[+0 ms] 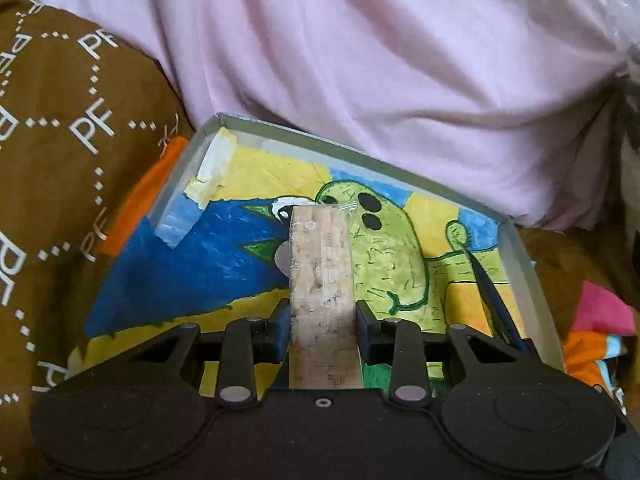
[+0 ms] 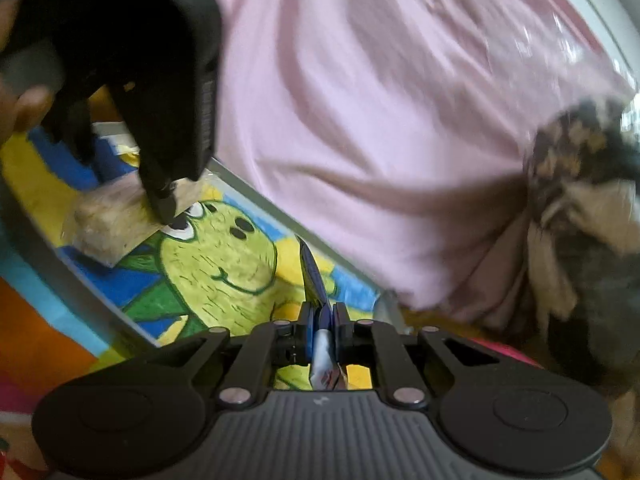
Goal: Organize snacks
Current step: 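Lower both snacks into the tray and open both grippers, then move both tools back over the remaining snacks on the blanket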
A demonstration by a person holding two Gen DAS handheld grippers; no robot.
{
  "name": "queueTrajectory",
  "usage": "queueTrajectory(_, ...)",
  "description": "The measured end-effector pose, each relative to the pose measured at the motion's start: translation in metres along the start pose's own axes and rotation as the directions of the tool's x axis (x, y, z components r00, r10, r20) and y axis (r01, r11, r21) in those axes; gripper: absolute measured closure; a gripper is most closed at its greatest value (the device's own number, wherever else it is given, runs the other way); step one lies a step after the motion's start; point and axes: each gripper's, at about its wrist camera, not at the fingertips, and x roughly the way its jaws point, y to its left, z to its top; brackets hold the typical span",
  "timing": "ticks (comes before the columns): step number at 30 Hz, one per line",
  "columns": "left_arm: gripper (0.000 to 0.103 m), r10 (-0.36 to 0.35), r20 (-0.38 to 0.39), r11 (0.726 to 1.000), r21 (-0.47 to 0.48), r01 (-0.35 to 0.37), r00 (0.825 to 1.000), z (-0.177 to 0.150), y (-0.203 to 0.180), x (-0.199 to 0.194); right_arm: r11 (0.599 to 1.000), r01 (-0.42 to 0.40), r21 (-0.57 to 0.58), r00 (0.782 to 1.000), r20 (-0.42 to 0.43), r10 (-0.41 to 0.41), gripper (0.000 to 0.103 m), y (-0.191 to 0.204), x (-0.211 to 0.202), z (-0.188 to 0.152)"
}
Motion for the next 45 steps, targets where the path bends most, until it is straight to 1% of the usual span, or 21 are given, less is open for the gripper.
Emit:
queueTrajectory(3,0.068,0.012,-0.011,1.0,-0.006,-0.013,1.0,-0.001,-0.002,0.005,0.998,-0.023,0.052,0.999,-0.028,0.024,0.091,-0.007,0.004,0.0)
queueTrajectory(4,0.068,0.019,-0.017,1.0,-0.006,-0.019,1.0,-0.002,-0.003,0.006,0.996,-0.037,0.087,0.998,-0.042,0.041,0.091,-0.011,0.005,-0.001)
queueTrajectory(5,0.067,0.027,-0.023,1.0,-0.008,-0.028,0.999,-0.003,-0.003,0.007,0.992,-0.049,0.117,0.997,-0.051,0.056,0.088,-0.014,0.005,-0.001)
queueTrajectory(6,0.065,0.032,-0.024,0.999,-0.009,-0.032,0.999,-0.003,-0.003,0.007,0.986,-0.07,0.152,0.995,-0.063,0.08,0.083,-0.018,0.006,-0.002)
queueTrajectory(7,0.062,0.034,-0.019,0.999,-0.011,-0.034,0.999,-0.004,-0.003,0.005,0.979,-0.085,0.185,0.993,-0.07,0.1,0.072,-0.022,0.008,-0.002)
queueTrajectory(8,0.056,0.032,-0.015,0.999,-0.013,-0.032,0.999,-0.004,-0.003,0.003,0.97,-0.1,0.221,0.99,-0.073,0.119,0.059,-0.027,0.009,-0.001)
queueTrajectory(9,0.052,0.033,-0.014,0.999,-0.012,-0.033,0.999,-0.005,-0.003,0.001,0.96,-0.111,0.256,0.988,-0.076,0.134,0.051,-0.031,0.009,-0.002)
queueTrajectory(10,0.045,0.033,-0.008,0.999,-0.011,-0.033,0.999,-0.005,-0.003,-0.002,0.951,-0.121,0.285,0.986,-0.074,0.148,0.04,-0.035,0.009,-0.002)
queueTrajectory(11,0.039,0.034,-0.001,0.999,-0.009,-0.034,0.999,-0.005,-0.003,-0.005,0.938,-0.135,0.32,0.984,-0.068,0.165,0.033,-0.039,0.009,-0.003)
queueTrajectory(12,0.037,0.037,0.009,0.999,-0.004,-0.037,0.999,-0.005,-0.004,-0.009,0.925,-0.144,0.352,0.982,-0.064,0.177,0.03,-0.043,0.008,-0.003)
queueTrajectory(14,0.031,0.035,0.024,0.999,0.007,-0.035,0.999,-0.005,-0.005,-0.017,0.905,-0.148,0.399,0.981,-0.055,0.185,0.016,-0.05,0.004,-0.004)
queueTrajectory(15,0.029,0.033,0.032,0.999,0.011,-0.033,0.999,-0.005,-0.006,-0.022,0.897,-0.147,0.417,0.982,-0.049,0.184,0.013,-0.054,0.002,-0.003)
queueTrajectory(17,0.017,0.028,0.049,0.999,0.018,-0.029,0.998,-0.006,-0.007,-0.033,0.885,-0.141,0.445,0.985,-0.029,0.171,0.006,-0.06,-0.007,-0.003)
queueTrajectory(18,0.015,0.028,0.063,0.999,0.022,-0.029,0.998,-0.006,-0.008,-0.04,0.881,-0.137,0.452,0.987,-0.018,0.163,0.004,-0.063,-0.012,-0.002)
queueTrajectory(19,0.01,0.026,0.078,0.999,0.028,-0.028,0.997,-0.007,-0.008,-0.046,0.879,-0.135,0.457,0.988,-0.006,0.155,0.002,-0.066,-0.017,-0.001)
queueTrajectory(20,0.007,0.025,0.094,0.999,0.035,-0.028,0.995,-0.009,-0.009,-0.054,0.876,-0.135,0.464,0.989,0.009,0.148,0.0,-0.069,-0.023,0.001)
queueTrajectory(23,0.001,0.026,0.14,0.998,0.047,-0.032,0.99,-0.013,-0.01,-0.076,0.862,-0.131,0.489,0.991,0.039,0.128,0.0,-0.078,-0.042,0.005)
queueTrajectory(28,0.001,0.023,0.194,0.997,0.062,-0.036,0.981,-0.023,-0.01,-0.112,0.843,-0.129,0.523,0.992,0.059,0.115,0.0,-0.089,-0.074,0.009)
queueTrajectory(35,0.001,0.027,0.251,0.994,0.097,-0.053,0.968,-0.051,-0.008,-0.163,0.834,-0.14,0.533,0.99,0.07,0.121,0.0,-0.093,-0.124,0.009)
queueTrajectory(39,0.001,0.025,0.269,0.991,0.123,-0.06,0.963,-0.069,-0.005,-0.19,0.836,-0.158,0.526,0.987,0.081,0.136,0.0,-0.092,-0.153,0.007)
queueTrajectory(45,0.001,0.029,0.278,0.986,0.149,-0.073,0.96,-0.097,0.005,-0.226,0.834,-0.193,0.517,0.981,0.073,0.182,0.0,-0.091,-0.194,-0.002)
